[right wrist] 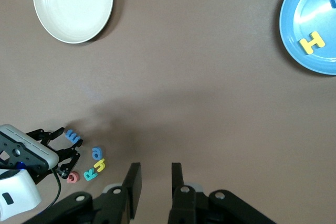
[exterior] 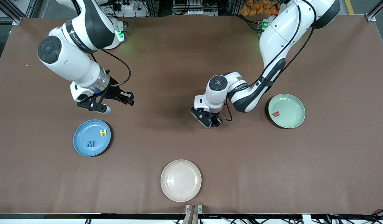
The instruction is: Sort uppercase to blue plate, lowercase to green plate
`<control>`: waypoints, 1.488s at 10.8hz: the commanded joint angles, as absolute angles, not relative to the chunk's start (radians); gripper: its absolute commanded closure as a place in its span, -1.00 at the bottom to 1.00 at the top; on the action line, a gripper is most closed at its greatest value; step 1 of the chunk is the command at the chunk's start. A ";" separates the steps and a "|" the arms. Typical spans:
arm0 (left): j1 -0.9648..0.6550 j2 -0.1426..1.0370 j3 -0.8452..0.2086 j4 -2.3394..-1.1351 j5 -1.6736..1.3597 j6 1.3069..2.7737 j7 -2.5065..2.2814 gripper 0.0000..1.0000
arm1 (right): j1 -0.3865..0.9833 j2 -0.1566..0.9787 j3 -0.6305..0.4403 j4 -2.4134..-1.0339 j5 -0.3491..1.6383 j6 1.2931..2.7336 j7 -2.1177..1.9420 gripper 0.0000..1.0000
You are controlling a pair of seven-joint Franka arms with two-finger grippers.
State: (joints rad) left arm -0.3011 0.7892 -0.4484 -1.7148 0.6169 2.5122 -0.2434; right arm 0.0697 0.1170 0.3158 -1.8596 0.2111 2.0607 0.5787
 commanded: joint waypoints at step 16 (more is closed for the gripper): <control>-0.302 0.810 -0.448 -1.713 0.629 2.559 -0.267 0.27 | 0.067 0.126 0.318 -1.848 0.221 2.062 0.589 0.38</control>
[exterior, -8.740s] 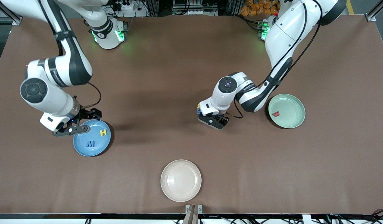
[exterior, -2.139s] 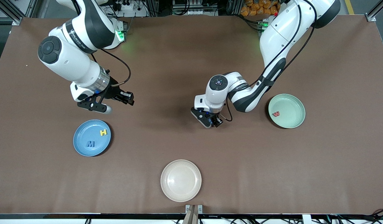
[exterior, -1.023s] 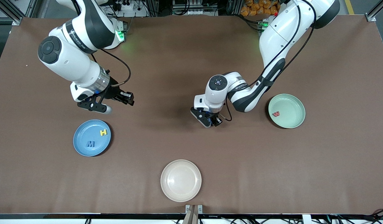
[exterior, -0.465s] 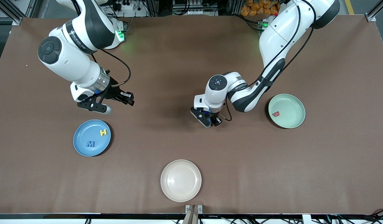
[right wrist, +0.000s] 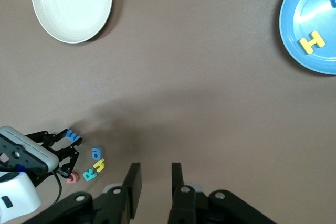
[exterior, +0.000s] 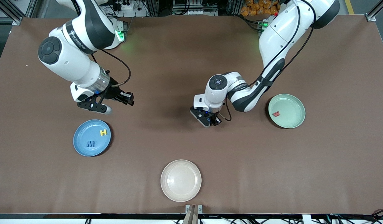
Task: Sort uppercase to blue plate, lowercase to green plate
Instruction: 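Carry the blue W to the green plate while the right gripper reaches the letters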
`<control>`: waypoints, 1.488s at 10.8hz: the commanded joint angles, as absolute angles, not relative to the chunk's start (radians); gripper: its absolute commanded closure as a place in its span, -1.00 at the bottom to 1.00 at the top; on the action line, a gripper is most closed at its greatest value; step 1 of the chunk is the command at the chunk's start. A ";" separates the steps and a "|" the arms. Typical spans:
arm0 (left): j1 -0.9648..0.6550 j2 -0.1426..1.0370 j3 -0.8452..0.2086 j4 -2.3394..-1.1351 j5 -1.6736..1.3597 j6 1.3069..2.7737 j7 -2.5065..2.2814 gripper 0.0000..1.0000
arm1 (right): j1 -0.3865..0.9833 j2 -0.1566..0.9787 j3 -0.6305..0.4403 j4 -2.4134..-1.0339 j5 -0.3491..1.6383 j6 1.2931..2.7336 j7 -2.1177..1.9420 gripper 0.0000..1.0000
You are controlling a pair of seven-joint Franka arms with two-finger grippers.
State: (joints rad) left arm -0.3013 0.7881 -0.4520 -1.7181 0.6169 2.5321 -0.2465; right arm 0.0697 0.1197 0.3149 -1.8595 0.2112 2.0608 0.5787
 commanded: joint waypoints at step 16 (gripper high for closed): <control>0.159 0.496 -0.503 -1.762 0.459 1.918 -0.008 1.00 | 0.230 0.302 0.403 -1.809 0.154 2.271 0.920 0.38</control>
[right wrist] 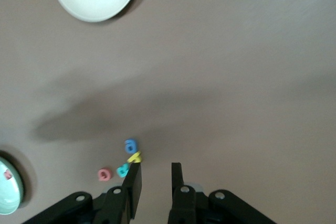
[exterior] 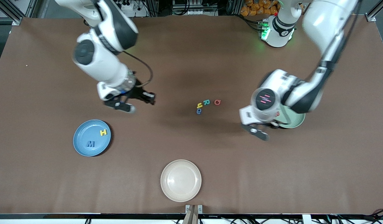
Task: Sort uppercase to blue plate, lowercase to green plate
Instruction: 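Carry the blue W to the green plate while the right gripper reaches the letters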
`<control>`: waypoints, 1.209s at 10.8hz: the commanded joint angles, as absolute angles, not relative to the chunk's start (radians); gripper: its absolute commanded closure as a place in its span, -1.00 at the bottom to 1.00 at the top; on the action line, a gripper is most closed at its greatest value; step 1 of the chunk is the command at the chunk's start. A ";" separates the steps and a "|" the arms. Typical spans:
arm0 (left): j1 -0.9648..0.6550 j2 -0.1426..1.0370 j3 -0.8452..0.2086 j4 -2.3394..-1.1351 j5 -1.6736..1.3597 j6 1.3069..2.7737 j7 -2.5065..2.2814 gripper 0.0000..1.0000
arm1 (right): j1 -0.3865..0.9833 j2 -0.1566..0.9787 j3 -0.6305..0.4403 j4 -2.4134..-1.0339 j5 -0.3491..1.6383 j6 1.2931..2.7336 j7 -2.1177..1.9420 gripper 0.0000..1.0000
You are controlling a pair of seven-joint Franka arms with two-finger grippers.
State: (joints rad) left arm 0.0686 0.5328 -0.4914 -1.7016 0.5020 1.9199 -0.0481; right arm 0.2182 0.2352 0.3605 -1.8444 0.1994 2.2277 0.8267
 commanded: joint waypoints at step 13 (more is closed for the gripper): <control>0.325 0.444 -0.520 -1.945 0.246 2.113 -0.119 -0.53 | 0.575 0.811 0.400 -1.540 -0.195 2.497 2.011 0.06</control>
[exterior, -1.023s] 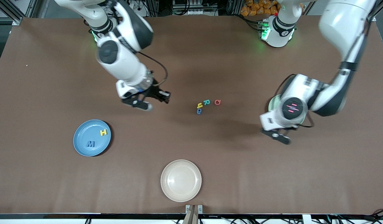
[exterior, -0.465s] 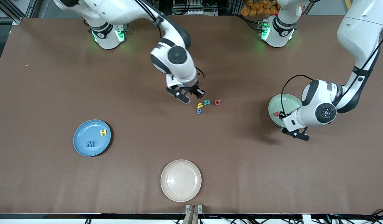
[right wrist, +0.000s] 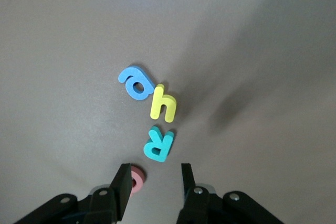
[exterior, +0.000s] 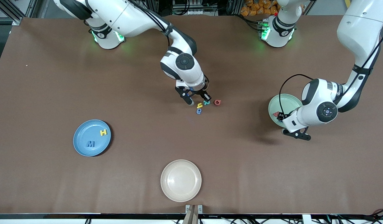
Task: Sort uppercase to blue plate, lowercase to green plate
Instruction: 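Carry the blue W to the green plate while the right gripper reaches the letters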
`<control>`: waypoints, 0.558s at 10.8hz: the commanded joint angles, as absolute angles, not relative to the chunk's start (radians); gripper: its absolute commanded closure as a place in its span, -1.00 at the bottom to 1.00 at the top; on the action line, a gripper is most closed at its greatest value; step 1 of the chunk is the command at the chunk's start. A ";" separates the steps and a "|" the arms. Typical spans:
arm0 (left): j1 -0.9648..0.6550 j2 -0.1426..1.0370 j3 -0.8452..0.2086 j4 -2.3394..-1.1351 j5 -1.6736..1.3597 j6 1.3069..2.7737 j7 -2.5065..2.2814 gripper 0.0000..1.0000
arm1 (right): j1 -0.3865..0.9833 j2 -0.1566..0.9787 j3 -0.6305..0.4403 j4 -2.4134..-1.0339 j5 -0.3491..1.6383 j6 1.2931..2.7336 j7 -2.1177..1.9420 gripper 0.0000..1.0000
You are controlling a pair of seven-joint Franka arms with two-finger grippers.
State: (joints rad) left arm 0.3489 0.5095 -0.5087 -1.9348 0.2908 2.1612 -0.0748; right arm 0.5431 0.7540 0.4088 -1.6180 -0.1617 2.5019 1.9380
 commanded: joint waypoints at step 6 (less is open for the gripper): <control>0.253 0.422 -0.522 -1.908 0.184 2.097 -0.230 -0.54 | 0.594 0.868 0.387 -1.513 -0.230 2.499 2.033 -0.15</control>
